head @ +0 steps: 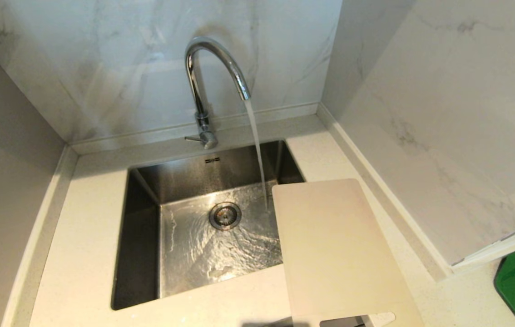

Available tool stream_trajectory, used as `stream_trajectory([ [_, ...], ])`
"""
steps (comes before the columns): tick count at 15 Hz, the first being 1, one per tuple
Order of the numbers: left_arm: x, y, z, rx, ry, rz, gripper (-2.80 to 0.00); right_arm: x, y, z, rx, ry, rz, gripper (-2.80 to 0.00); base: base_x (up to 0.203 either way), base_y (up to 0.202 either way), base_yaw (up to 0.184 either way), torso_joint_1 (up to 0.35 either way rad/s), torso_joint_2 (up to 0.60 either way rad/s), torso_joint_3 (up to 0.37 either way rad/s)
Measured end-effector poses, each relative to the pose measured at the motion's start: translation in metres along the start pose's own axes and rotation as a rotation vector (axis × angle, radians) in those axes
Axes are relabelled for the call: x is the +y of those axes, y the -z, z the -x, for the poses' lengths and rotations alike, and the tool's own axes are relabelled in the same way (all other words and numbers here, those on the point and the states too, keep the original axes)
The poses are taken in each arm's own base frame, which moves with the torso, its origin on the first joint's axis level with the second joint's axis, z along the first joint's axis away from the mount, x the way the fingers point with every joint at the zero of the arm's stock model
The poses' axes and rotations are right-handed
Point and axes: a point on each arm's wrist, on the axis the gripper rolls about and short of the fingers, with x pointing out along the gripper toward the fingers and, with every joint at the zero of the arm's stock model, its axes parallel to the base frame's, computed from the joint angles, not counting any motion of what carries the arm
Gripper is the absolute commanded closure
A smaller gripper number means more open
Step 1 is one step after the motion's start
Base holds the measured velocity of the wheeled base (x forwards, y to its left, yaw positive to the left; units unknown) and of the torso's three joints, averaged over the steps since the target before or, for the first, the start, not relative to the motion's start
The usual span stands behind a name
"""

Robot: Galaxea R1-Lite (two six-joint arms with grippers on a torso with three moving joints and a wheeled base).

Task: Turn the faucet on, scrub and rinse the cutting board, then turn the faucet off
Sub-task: Pick up the cutting board

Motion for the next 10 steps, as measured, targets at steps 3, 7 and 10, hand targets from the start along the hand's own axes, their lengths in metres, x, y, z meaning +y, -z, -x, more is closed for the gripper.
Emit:
stream_trajectory([
  [3,0.0,0.0,0.0,0.0,0.001,0.0,0.0,0.0,0.0,0.0,0.001,0.0,0.0,0.0,0.0,0.0,0.0,0.0,0.0,0.0],
  [7,0.0,0.0,0.0,0.0,0.0,0.0,0.0,0.0,-0.002,0.001,-0.002,0.0,0.013,0.0,0.0,0.0,0.0,0.0,0.0,0.0],
  [10,0.0,0.0,0.0,0.001,0.0,0.0,0.0,0.001,-0.033,0.012,-0.048,-0.017,0.029,0.0,0.0,0.0,0.0,0.0,0.0,0.0],
])
